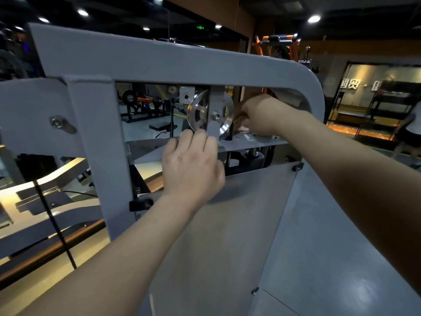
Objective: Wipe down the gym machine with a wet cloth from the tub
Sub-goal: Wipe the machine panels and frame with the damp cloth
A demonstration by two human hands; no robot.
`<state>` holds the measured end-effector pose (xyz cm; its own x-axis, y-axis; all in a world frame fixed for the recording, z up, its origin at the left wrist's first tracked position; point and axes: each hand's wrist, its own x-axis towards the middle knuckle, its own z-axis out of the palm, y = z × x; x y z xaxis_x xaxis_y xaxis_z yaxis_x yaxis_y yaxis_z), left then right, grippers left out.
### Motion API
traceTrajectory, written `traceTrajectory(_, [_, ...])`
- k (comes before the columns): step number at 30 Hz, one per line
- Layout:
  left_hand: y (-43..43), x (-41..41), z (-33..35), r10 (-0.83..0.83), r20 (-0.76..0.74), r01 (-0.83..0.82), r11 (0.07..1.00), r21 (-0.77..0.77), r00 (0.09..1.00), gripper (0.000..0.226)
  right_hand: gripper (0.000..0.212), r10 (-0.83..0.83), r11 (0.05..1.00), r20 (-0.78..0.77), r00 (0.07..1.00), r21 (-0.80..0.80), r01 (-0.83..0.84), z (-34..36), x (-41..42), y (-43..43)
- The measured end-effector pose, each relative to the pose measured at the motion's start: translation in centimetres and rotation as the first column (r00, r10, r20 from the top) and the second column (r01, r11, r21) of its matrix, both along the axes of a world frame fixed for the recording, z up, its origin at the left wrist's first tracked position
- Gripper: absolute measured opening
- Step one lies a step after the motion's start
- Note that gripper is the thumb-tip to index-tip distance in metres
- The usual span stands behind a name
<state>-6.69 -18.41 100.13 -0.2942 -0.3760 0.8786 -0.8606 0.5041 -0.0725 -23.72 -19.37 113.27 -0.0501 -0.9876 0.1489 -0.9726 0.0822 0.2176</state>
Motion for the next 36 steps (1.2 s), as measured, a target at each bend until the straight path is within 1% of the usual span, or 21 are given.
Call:
traceTrajectory(3, [-0.2,-0.1,0.0,0.007,-0.017,-0.008,1.000,-0.021,1.000,0.012,0.049,0.060,0.993,-0.038,0.997,0.104,-0.055,-0.3,-0.4,-0.5])
traceTrajectory(5, [-0.4,-0.2,-0.1,0.006,-0.024,-0.007,0.999,-0.040,1.000,0.011,0.058,0.049,0.990,0.000,0.999,0.132,-0.049,-0.2,-0.6,-0.6])
traceTrajectory(7, [-0.4,-0.2,-0.2,0.005,-0.037,-0.007,0.999,-0.053,0.999,0.010,0.061,0.060,0.988,0.042,0.997,0.141,-0.065,-0.1,-0.9,-0.4])
traceTrajectory(10, [-0.5,-0.3,-0.4,-0.009,-0.049,0.006,0.998,-0.061,0.999,0.010,0.056,0.079,0.987,0.142,0.987,0.125,-0.097,0.0,-2.1,0.5])
traceTrajectory(13, [-0.6,-0.3,-0.5,-0.013,-0.047,0.010,0.997,-0.075,0.999,0.010,0.048,0.106,0.976,0.245,0.964,0.160,-0.148,0.3,-3.1,1.3])
traceTrajectory(16, [-0.9,-0.3,-0.5,-0.016,-0.060,0.011,0.996,-0.088,0.998,0.009,0.041,0.132,0.977,0.205,0.970,0.138,-0.163,-0.2,-2.9,0.7])
traceTrajectory(19, [-0.9,-0.4,-0.4,-0.008,-0.066,0.003,0.996,-0.085,0.998,0.009,0.044,0.098,0.986,0.109,0.989,0.126,-0.112,-1.0,-1.6,-0.6])
traceTrajectory(21, [-0.9,-0.4,-0.4,-0.010,-0.062,0.005,0.997,-0.076,0.998,0.009,0.048,0.086,0.987,0.091,0.992,0.127,-0.097,-1.0,-1.0,-0.2])
traceTrajectory(23, [-0.8,-0.4,-0.4,-0.012,-0.060,0.007,0.997,-0.075,0.998,0.009,0.035,0.127,0.970,0.084,0.988,0.199,-0.142,-1.0,-1.5,0.6])
traceTrajectory(24, [-0.8,-0.4,-0.4,-0.014,-0.060,0.009,0.997,-0.079,0.998,0.009,0.033,0.124,0.956,0.088,0.988,0.258,-0.143,-0.9,-1.8,1.2])
traceTrajectory(25, [-0.8,-0.4,-0.5,-0.012,-0.060,0.007,0.996,-0.084,0.998,0.009,0.043,0.113,0.945,0.090,0.989,0.299,-0.135,-0.8,-2.3,1.6])
traceTrajectory(26, [-0.9,-0.4,-0.5,-0.010,-0.063,0.004,0.996,-0.088,0.998,0.009,0.051,0.118,0.943,0.103,0.988,0.301,-0.144,-0.8,-2.5,2.0])
traceTrajectory(27, [-0.9,-0.4,-0.5,-0.010,-0.068,0.004,0.996,-0.090,0.998,0.009,0.052,0.121,0.948,0.117,0.986,0.280,-0.150,-0.9,-2.8,2.0])
traceTrajectory(28, [-0.9,-0.4,-0.5,-0.014,-0.072,0.007,0.996,-0.091,0.997,0.009,0.046,0.135,0.959,0.149,0.979,0.229,-0.167,-0.9,-2.7,1.9])
traceTrajectory(30, [-0.9,-0.4,-0.6,-0.015,-0.072,0.008,0.995,-0.095,0.997,0.010,0.019,0.142,0.976,0.165,0.976,0.144,-0.166,-0.9,-2.2,0.7])
traceTrajectory(31, [-0.8,-0.4,-0.6,-0.012,-0.068,0.005,0.995,-0.095,0.998,0.010,0.021,0.117,0.983,0.159,0.980,0.125,-0.137,-1.0,-1.9,0.0])
traceTrajectory(32, [-0.8,-0.4,-0.6,-0.011,-0.065,0.005,0.996,-0.092,0.998,0.011,0.032,0.088,0.986,0.153,0.984,0.125,-0.107,-1.2,-1.4,-0.6])
traceTrajectory(33, [-0.7,-0.3,-0.5,-0.012,-0.062,0.007,0.996,-0.088,0.998,0.011,0.038,0.089,0.984,0.160,0.983,0.141,-0.112,-1.6,-1.4,-0.6])
traceTrajectory(34, [-0.7,-0.3,-0.5,-0.014,-0.059,0.009,0.996,-0.085,0.998,0.011,0.039,0.094,0.984,0.159,0.983,0.137,-0.116,-1.8,-1.4,-0.6])
traceTrajectory(36, [-0.6,-0.3,-0.6,-0.016,-0.061,0.011,0.996,-0.084,0.998,0.011,0.029,0.124,0.982,0.166,0.978,0.118,-0.145,-1.6,-1.5,0.0])
